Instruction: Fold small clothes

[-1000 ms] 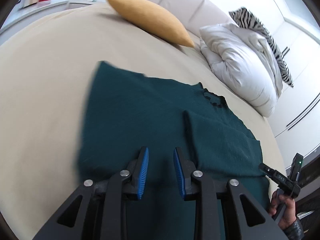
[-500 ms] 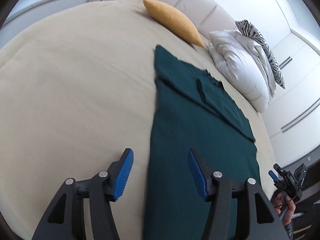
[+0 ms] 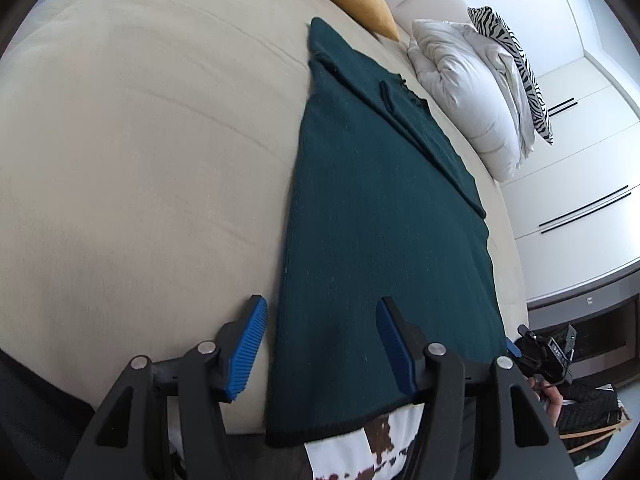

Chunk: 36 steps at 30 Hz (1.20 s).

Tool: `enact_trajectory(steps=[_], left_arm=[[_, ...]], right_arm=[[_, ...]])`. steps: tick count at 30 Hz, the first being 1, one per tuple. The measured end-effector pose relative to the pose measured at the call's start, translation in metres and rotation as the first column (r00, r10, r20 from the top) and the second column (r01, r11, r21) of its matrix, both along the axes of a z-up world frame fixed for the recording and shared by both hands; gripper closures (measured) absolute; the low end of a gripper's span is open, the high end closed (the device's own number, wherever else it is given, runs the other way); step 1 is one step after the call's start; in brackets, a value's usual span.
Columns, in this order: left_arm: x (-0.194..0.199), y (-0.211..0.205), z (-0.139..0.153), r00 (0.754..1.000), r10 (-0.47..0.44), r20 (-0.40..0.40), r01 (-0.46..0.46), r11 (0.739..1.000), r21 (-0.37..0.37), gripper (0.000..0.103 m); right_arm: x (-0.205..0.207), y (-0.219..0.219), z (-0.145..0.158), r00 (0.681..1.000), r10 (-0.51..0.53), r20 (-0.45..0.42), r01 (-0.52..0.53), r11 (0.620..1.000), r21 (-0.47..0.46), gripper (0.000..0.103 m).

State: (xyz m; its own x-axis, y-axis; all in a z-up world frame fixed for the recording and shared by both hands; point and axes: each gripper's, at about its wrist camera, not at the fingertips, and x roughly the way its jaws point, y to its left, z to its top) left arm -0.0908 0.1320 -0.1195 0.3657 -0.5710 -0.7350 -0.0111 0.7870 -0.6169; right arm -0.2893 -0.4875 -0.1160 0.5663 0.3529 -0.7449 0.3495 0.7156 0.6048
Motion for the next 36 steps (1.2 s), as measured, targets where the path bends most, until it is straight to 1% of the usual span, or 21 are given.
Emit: enact_trajectory(steps=[5, 11, 13, 14, 15, 16, 18, 20, 22, 24, 26, 31, 34, 36], left_arm=[[-0.007, 0.008, -0.005, 0.999, -0.021, -0.041, 0.019, 0.999, -0.048, 0.043], [-0.018, 0.011, -0.011, 0.995, -0.052, -0.081, 0.044, 0.995, -0.093, 0.043], [-0.019, 0.010, -0.012, 0.994, -0.065, -0.090, 0.056, 0.994, -0.096, 0.046], [-0.019, 0.009, -0.013, 0.993, -0.070, -0.093, 0.061, 0.994, -0.093, 0.049], [-0.019, 0.009, -0.012, 0.993, -0.069, -0.093, 0.061, 0.994, -0.087, 0.055], [-0.018, 0.007, -0.012, 0.993, -0.068, -0.096, 0.060, 0.995, -0.084, 0.059], [-0.017, 0.007, -0.013, 0.992, -0.061, -0.106, 0.052, 0.996, -0.079, 0.076], [-0.017, 0.007, -0.013, 0.992, -0.058, -0.108, 0.050, 0.996, -0.079, 0.083], [-0.018, 0.006, -0.013, 0.993, -0.054, -0.104, 0.046, 0.996, -0.079, 0.085], [-0.018, 0.005, -0.013, 0.994, -0.047, -0.102, 0.039, 0.996, -0.078, 0.091], [-0.018, 0.007, -0.013, 0.995, -0.039, -0.097, 0.031, 0.996, -0.081, 0.093], [-0.018, 0.008, -0.011, 0.996, -0.018, -0.085, 0.012, 0.997, -0.073, 0.095], [-0.020, 0.010, -0.008, 0.997, -0.008, -0.072, 0.003, 0.998, -0.065, 0.096], [-0.020, 0.011, -0.007, 0.998, 0.000, -0.063, -0.004, 0.998, -0.065, 0.096]], right_arm=[[-0.015, -0.006, -0.003, 1.000, -0.008, 0.010, 0.007, 0.998, 0.063, 0.036], [-0.017, -0.001, 0.000, 1.000, 0.021, 0.013, -0.022, 0.996, 0.089, 0.041], [-0.014, 0.000, 0.001, 1.000, 0.027, 0.010, -0.028, 0.995, 0.094, 0.044], [-0.016, 0.001, 0.001, 1.000, 0.028, 0.008, -0.029, 0.995, 0.096, 0.045], [-0.018, 0.001, 0.001, 1.000, 0.026, 0.006, -0.026, 0.995, 0.100, 0.046], [-0.019, 0.000, 0.001, 1.000, 0.025, 0.005, -0.026, 0.994, 0.102, 0.046], [-0.022, -0.001, 0.002, 1.000, 0.025, 0.007, -0.025, 0.994, 0.106, 0.047], [-0.025, -0.001, 0.002, 1.000, 0.026, 0.003, -0.026, 0.994, 0.105, 0.048], [-0.027, -0.002, 0.003, 1.000, 0.026, -0.001, -0.026, 0.994, 0.104, 0.048], [-0.030, -0.003, 0.003, 1.000, 0.022, -0.004, -0.022, 0.994, 0.106, 0.048], [-0.032, -0.004, 0.003, 1.000, 0.019, -0.007, -0.018, 0.994, 0.108, 0.048], [-0.036, -0.006, -0.001, 0.999, 0.020, -0.036, -0.016, 0.994, 0.108, 0.052], [-0.036, -0.005, -0.004, 0.999, 0.023, -0.040, -0.019, 0.993, 0.115, 0.058], [-0.034, -0.003, -0.005, 0.998, 0.035, -0.043, -0.030, 0.993, 0.114, 0.068]])
